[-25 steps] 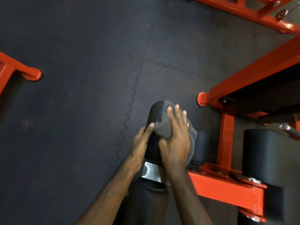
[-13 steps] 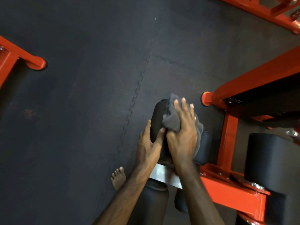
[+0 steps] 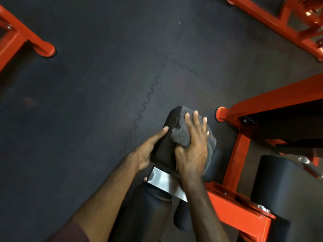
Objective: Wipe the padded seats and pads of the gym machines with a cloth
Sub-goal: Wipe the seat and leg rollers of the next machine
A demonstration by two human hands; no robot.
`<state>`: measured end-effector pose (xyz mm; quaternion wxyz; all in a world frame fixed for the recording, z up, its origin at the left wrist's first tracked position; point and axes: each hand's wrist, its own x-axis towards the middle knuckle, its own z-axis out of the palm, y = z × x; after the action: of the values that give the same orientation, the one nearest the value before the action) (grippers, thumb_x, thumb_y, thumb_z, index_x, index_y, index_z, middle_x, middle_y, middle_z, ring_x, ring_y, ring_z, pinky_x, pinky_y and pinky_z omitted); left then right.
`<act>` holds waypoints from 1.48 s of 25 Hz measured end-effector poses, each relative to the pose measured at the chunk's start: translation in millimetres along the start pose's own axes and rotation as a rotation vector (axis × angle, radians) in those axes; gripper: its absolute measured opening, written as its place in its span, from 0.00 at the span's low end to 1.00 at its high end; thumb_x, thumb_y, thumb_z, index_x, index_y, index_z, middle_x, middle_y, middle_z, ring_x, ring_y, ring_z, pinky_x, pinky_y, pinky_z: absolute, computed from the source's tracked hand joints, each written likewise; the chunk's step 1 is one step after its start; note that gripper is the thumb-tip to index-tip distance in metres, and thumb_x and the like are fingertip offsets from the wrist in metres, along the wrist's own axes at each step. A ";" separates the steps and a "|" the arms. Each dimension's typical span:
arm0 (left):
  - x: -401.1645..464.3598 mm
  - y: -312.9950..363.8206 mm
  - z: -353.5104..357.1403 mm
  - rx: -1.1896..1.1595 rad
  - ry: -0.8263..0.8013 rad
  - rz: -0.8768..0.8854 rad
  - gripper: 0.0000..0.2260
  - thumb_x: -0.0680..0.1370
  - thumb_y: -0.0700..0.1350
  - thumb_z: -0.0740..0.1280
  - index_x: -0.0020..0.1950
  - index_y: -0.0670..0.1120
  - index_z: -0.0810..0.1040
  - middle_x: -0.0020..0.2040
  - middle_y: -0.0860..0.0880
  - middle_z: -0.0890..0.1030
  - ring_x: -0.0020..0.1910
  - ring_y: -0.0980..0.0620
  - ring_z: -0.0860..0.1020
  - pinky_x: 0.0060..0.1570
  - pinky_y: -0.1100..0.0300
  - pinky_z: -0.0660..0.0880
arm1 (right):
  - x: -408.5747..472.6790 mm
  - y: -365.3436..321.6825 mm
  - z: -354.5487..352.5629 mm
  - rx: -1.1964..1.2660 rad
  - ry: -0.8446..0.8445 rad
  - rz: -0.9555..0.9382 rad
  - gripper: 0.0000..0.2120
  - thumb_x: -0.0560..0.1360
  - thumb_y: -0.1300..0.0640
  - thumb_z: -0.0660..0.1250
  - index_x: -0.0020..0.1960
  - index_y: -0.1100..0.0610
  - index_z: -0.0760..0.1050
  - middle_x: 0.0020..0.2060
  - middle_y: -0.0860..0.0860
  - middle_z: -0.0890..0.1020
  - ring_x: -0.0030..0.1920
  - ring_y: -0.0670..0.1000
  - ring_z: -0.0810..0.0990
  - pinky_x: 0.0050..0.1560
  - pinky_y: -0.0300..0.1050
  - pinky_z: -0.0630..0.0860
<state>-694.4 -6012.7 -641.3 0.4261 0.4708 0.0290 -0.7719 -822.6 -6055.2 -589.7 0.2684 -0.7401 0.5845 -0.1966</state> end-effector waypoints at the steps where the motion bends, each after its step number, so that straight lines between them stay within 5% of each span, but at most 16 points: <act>1: 0.5 -1.1 1.1 0.019 0.032 0.018 0.24 0.79 0.62 0.71 0.66 0.46 0.85 0.63 0.43 0.85 0.64 0.47 0.83 0.69 0.49 0.75 | -24.8 -2.2 1.5 -0.037 -0.027 -0.038 0.43 0.64 0.58 0.63 0.80 0.51 0.68 0.83 0.48 0.61 0.85 0.56 0.49 0.83 0.61 0.47; 4: 1.4 -6.5 12.4 0.124 0.191 0.120 0.27 0.67 0.67 0.79 0.53 0.47 0.87 0.54 0.44 0.88 0.51 0.51 0.86 0.59 0.53 0.81 | -84.4 5.3 2.1 -0.094 -0.064 -0.116 0.36 0.72 0.53 0.64 0.81 0.50 0.67 0.83 0.48 0.60 0.85 0.56 0.50 0.82 0.62 0.50; 7: -2.1 -15.8 25.8 0.226 0.348 0.262 0.22 0.72 0.66 0.76 0.56 0.52 0.84 0.50 0.55 0.88 0.46 0.61 0.85 0.46 0.64 0.79 | -34.0 15.4 -2.5 0.174 0.004 0.027 0.38 0.68 0.60 0.61 0.79 0.53 0.70 0.82 0.48 0.65 0.84 0.52 0.53 0.81 0.63 0.58; 10: -5.0 -26.7 31.0 0.318 0.360 0.329 0.33 0.72 0.74 0.71 0.72 0.60 0.76 0.64 0.58 0.83 0.61 0.59 0.82 0.61 0.57 0.80 | 32.7 17.0 -8.0 0.251 0.111 0.137 0.38 0.68 0.61 0.61 0.79 0.50 0.71 0.80 0.45 0.67 0.84 0.48 0.55 0.81 0.58 0.60; 13: -4.4 -32.2 30.5 0.414 0.430 0.317 0.46 0.67 0.81 0.64 0.81 0.62 0.66 0.78 0.53 0.73 0.75 0.53 0.72 0.75 0.48 0.70 | -10.0 4.2 -3.0 0.231 0.080 0.072 0.39 0.68 0.60 0.60 0.79 0.52 0.70 0.81 0.48 0.66 0.84 0.50 0.54 0.83 0.60 0.57; 16: -14.1 -29.4 34.2 0.497 0.441 0.315 0.39 0.74 0.72 0.60 0.84 0.61 0.61 0.81 0.48 0.67 0.79 0.48 0.67 0.79 0.46 0.64 | -71.0 8.3 -0.1 0.234 0.027 0.022 0.37 0.70 0.66 0.64 0.79 0.56 0.70 0.82 0.49 0.65 0.85 0.51 0.53 0.81 0.67 0.56; 21: -19.4 -31.7 34.2 0.723 0.486 0.311 0.27 0.86 0.60 0.57 0.85 0.61 0.55 0.79 0.48 0.67 0.78 0.46 0.66 0.78 0.44 0.63 | 16.7 14.0 -6.5 0.166 0.041 0.065 0.43 0.63 0.65 0.59 0.78 0.50 0.71 0.81 0.46 0.66 0.84 0.50 0.52 0.82 0.62 0.56; 25: -29.3 -27.1 19.5 0.616 0.399 0.330 0.25 0.85 0.58 0.63 0.83 0.62 0.63 0.80 0.53 0.68 0.79 0.53 0.66 0.76 0.60 0.60 | 5.4 -2.4 -5.0 0.056 -0.012 -0.004 0.40 0.66 0.60 0.58 0.79 0.53 0.70 0.82 0.48 0.64 0.85 0.54 0.50 0.84 0.61 0.48; 28: -56.7 -37.7 -3.6 0.519 0.387 0.363 0.23 0.85 0.48 0.67 0.81 0.55 0.70 0.74 0.50 0.77 0.73 0.55 0.74 0.77 0.56 0.67 | -61.8 0.3 -21.2 0.099 -0.181 -0.085 0.36 0.69 0.58 0.58 0.78 0.56 0.71 0.82 0.50 0.65 0.85 0.54 0.51 0.84 0.61 0.48; 32: -106.0 -82.1 -54.2 0.441 0.455 0.208 0.19 0.86 0.52 0.65 0.77 0.55 0.74 0.67 0.53 0.82 0.66 0.51 0.81 0.58 0.60 0.76 | -128.1 8.5 -66.3 0.168 -0.227 -0.133 0.29 0.75 0.59 0.62 0.76 0.60 0.72 0.80 0.54 0.68 0.84 0.56 0.56 0.82 0.64 0.55; 37: -136.8 -164.0 -82.8 0.195 0.347 0.004 0.24 0.84 0.63 0.62 0.73 0.49 0.78 0.67 0.48 0.83 0.70 0.44 0.79 0.70 0.49 0.75 | -242.2 -9.1 -77.1 0.134 -0.238 -0.212 0.30 0.75 0.59 0.75 0.75 0.62 0.73 0.79 0.59 0.69 0.82 0.63 0.60 0.81 0.69 0.54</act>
<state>-722.2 -5785.3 -642.9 0.3686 0.6360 0.0260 -0.6775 -920.3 -5831.5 -518.5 0.3621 -0.7961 0.4528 -0.1735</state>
